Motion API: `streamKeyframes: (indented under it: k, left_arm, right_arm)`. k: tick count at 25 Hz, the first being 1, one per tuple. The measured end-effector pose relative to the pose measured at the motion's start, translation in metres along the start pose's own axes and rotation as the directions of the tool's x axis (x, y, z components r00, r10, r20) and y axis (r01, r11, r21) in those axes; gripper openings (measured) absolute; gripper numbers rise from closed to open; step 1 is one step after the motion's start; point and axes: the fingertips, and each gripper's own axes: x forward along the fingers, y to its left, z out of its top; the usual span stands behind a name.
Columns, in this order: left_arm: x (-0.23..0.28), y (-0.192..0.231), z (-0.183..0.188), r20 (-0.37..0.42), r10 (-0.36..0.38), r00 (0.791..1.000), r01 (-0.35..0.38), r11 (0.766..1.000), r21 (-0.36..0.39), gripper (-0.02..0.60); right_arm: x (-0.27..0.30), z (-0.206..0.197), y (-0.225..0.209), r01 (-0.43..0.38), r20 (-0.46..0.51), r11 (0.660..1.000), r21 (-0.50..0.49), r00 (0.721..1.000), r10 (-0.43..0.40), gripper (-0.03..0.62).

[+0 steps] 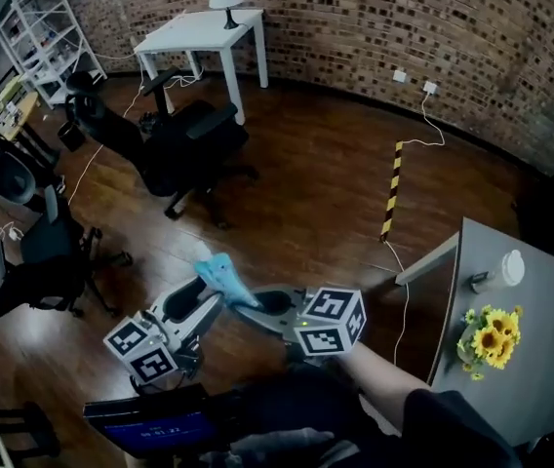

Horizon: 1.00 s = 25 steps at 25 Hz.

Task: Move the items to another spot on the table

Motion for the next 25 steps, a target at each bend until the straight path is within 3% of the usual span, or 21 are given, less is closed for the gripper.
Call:
streamKeyframes:
  k: [3,6,8,10,16,19,22,25]
  left_arm:
    - [0.045,-0.006,0.003,-0.054,-0.125,0.991,0.125,0.992,-0.004,0.212]
    - [0.087,-0.014,0.000,-0.103,-0.263,0.959,0.262,0.965,-0.022,0.212]
    - [0.115,-0.020,-0.003,-0.141,-0.362,0.922,0.360,0.932,-0.035,0.212]
    - [0.142,-0.028,-0.008,-0.186,-0.462,0.867,0.462,0.886,-0.044,0.212]
    - [0.190,-0.054,-0.017,-0.313,-0.672,0.672,0.685,0.724,-0.083,0.187]
    - [0.204,-0.081,-0.033,-0.357,-0.769,0.531,0.780,0.608,-0.148,0.187]
    - [0.213,-0.120,-0.055,-0.388,-0.840,0.378,0.848,0.483,-0.218,0.187]
    - [0.215,-0.171,-0.080,-0.429,-0.872,0.235,0.900,0.362,-0.243,0.187]
  right_arm:
    - [-0.025,0.012,-0.024,0.103,0.073,0.994,0.023,0.992,-0.104,0.040]
    - [-0.051,0.018,-0.045,0.205,0.126,0.977,0.051,0.970,-0.210,0.040]
    - [-0.067,0.020,-0.061,0.290,0.149,0.955,0.068,0.943,-0.297,0.040]
    - [-0.082,0.021,-0.076,0.388,0.171,0.917,0.093,0.901,-0.399,0.040]
    - [-0.116,0.027,-0.100,0.602,0.269,0.765,0.227,0.717,-0.643,0.040]
    - [-0.141,0.019,-0.099,0.705,0.288,0.657,0.265,0.593,-0.752,0.040]
    - [-0.176,0.003,-0.085,0.767,0.320,0.541,0.345,0.445,-0.836,0.040]
    - [-0.219,-0.018,-0.061,0.811,0.337,0.411,0.416,0.282,-0.898,0.040]
